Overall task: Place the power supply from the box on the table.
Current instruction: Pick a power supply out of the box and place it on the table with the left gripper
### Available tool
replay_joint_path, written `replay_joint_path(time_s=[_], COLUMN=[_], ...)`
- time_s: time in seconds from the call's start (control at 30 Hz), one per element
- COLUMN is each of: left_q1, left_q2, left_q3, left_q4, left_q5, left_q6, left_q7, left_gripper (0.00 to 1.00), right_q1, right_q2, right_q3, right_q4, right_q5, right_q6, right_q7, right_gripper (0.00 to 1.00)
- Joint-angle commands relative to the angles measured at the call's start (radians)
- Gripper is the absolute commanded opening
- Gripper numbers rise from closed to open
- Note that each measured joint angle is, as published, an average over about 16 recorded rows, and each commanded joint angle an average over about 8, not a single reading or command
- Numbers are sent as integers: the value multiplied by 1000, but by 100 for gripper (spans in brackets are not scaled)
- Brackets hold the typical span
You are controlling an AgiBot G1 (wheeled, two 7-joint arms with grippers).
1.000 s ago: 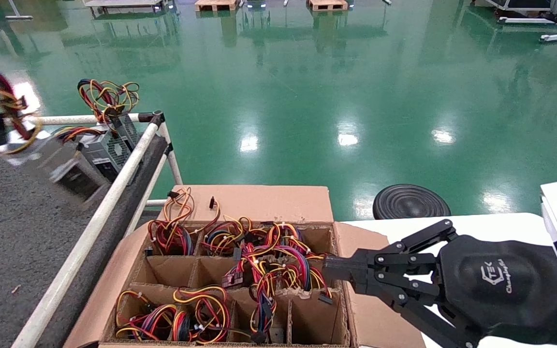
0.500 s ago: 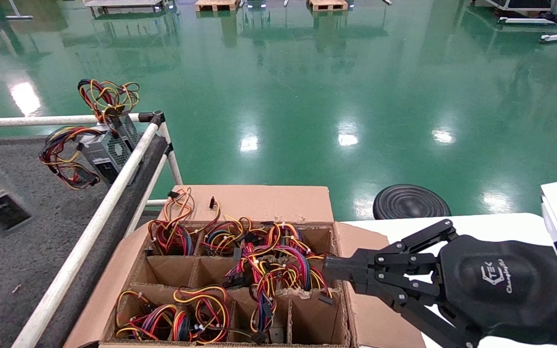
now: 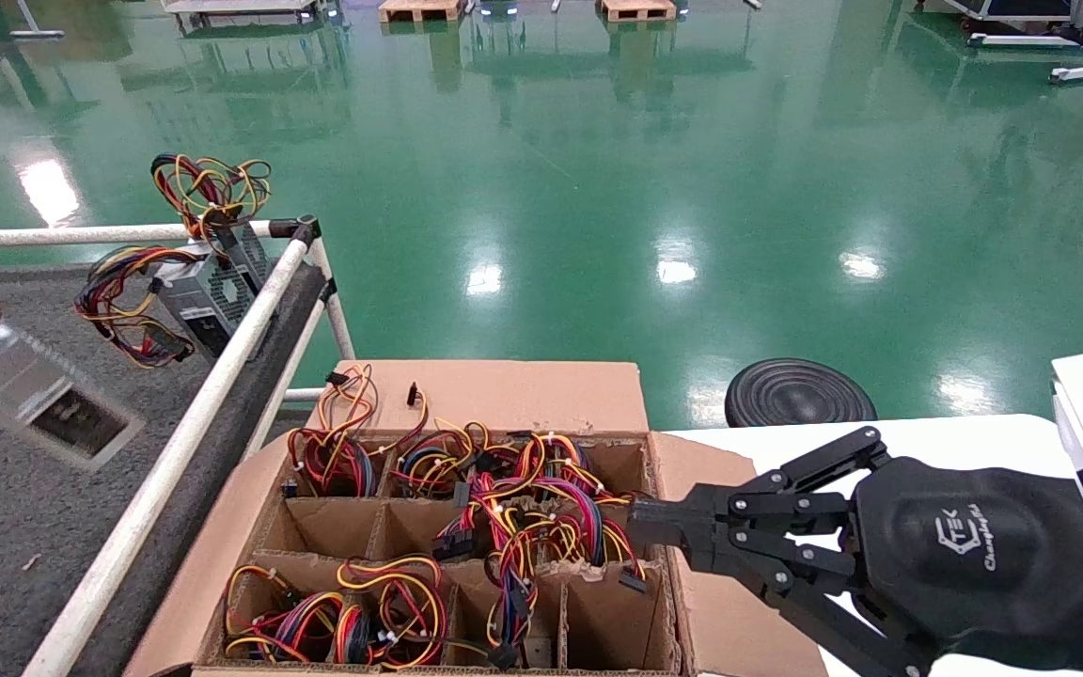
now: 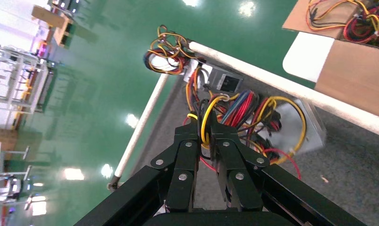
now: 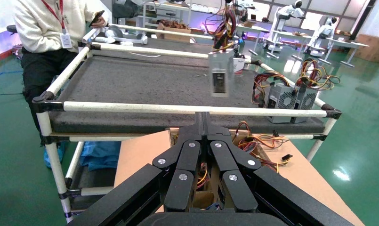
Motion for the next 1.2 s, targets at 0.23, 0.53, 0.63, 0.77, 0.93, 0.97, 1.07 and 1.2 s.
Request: replay_joint_path(time_s=[0.23,0.53,0.63,0.77,0.93,0.97,1.07,1.2], left_q1=[24,67,77,87,101,103,113,125], left_q2=[1,0,-1,-2,-2,-1,-1,0], left_q3=[24,36,39,44,50,50,53,55], left_q4=[52,101,114,128,144,146,154,163], left_q5=[-27,-66,-77,-90,-104,-107,-117,-129], left_q6=[5,9,11,13,15,16,17,18], left_q7=[14,32,38,45,52,54,57,61], left_gripper=[0,0,0,0,0,0,0,0], right_q1=[0,0,0,0,0,0,0,0], right_q2=[0,0,0,0,0,0,0,0], right_q3=[0,0,0,0,0,0,0,0], right_q4=[0,0,0,0,0,0,0,0], right_q5=[0,0,0,0,0,0,0,0], right_q6=[0,0,0,0,0,0,0,0], right_q7=[0,0,0,0,0,0,0,0], right_gripper=[0,0,0,0,0,0,0,0])
